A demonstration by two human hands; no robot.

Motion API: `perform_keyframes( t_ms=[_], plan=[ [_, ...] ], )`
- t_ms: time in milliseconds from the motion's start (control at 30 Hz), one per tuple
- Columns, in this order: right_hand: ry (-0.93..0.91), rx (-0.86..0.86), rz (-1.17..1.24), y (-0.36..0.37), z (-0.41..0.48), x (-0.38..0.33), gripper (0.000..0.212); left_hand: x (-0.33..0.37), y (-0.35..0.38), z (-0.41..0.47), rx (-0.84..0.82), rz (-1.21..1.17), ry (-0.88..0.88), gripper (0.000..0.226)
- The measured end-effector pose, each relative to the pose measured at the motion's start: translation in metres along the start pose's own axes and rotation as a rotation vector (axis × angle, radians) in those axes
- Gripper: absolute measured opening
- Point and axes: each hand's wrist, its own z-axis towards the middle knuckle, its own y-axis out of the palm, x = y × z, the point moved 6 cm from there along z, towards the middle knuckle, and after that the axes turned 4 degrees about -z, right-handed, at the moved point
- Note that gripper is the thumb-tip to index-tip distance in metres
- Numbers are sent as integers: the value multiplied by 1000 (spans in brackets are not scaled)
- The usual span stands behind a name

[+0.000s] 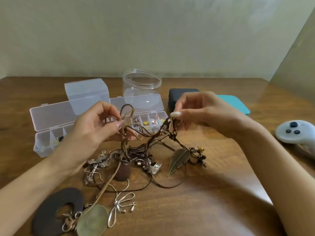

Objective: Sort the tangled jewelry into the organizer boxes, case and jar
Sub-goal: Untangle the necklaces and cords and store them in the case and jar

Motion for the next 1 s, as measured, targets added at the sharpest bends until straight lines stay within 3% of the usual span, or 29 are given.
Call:
perform_keyframes(
  t_ms=[167,333,500,600,667,767,833,867,933,1000],
  plan=[
    [-76,69,345,-7,-1,-11,15,-1,-4,-2,71,-98,-52,17],
    [-73,146,466,-13,-4,-12,11,1,2,-2,46,-69,-75,32],
    [-10,114,354,-20,-3,-4,24,0,-6,-2,152,-39,-101,16],
    [68,-3,129,-17,-4,4,22,1,-9,-2,146,-24,-131,21],
    [133,-146,-72,-4,-5,9,14,2,-2,-4,56,-77,-141,22],
    [194,-283,-203,19,-4,17,11,9,20,-12,-213,-110,-110,19],
    [203,-305,-239,29,-2,20,9,12,26,-18,-341,80,-64,19],
    [203,-309,-274,32,-1,21,8,11,23,-18,-330,232,-23,18],
    [180,-258,-394,30,1,21,6,11,7,-10,-179,531,62,18],
    [98,-102,-521,23,5,16,8,11,-6,-4,-76,757,129,21]
  ],
)
